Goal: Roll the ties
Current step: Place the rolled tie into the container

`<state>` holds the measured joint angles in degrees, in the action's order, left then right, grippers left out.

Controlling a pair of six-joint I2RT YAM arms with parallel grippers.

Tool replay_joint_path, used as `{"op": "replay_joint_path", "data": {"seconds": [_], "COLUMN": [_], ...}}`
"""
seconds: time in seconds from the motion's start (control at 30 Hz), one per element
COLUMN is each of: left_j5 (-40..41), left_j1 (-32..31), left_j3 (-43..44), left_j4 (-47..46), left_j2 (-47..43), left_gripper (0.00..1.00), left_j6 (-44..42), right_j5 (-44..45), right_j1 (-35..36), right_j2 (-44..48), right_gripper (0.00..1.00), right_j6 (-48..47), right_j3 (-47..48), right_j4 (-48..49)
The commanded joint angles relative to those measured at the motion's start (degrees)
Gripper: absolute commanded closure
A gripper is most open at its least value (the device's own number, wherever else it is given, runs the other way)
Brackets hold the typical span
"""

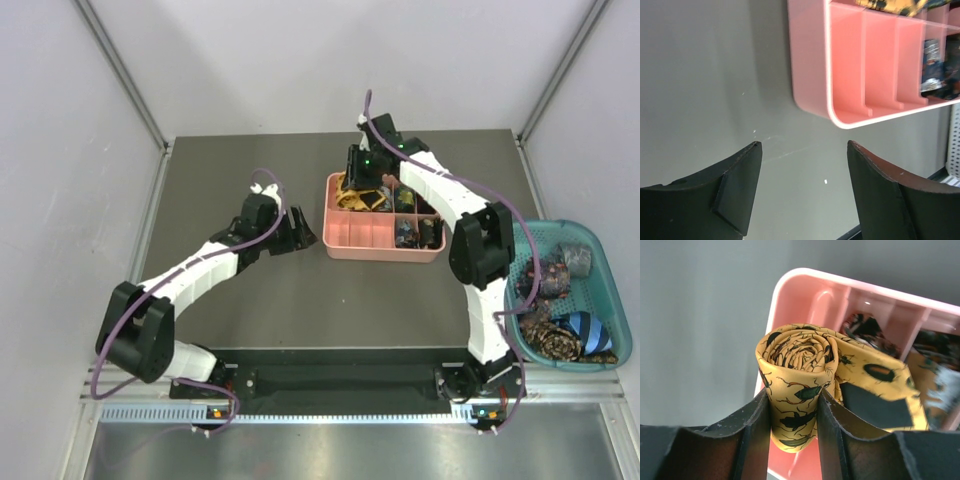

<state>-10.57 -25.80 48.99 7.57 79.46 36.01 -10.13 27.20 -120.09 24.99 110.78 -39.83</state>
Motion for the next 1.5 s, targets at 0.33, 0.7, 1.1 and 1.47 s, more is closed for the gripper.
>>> {"op": "replay_joint_path", "data": {"seconds": [0.33,0.7,1.1,1.47], "left_j5": [-0.9,-2.4,-1.3,-1.1], "left_j1": [0.6,0.5,0.5,0.5], "left_j3": [-1.0,-1.7,-1.9,-1.5], "left_j4": [-3.6,-4.5,-2.7,-1.8], "left_j2": [1.3,1.4,-0.9,-1.1], "left_gripper": [0.27,0.28,0.28,0.28], "left_j6": [-1.7,-1.7,-2.6,-3.4], "right_j5": [9.0,20.9,21.6,19.8], "right_j1": [5.0,8.1,8.6,9.2], "right_j2": [-6.9,-18.4,-10.0,-8.4], "right_gripper": [1.0,0.94,0.42,0.43], "right_j6": [7.5,10.7,10.3,8.8], "right_j3": [6.2,15.3,9.5,11.5], "right_j4": [-3.8,-16.2,-8.7,-6.7]}}
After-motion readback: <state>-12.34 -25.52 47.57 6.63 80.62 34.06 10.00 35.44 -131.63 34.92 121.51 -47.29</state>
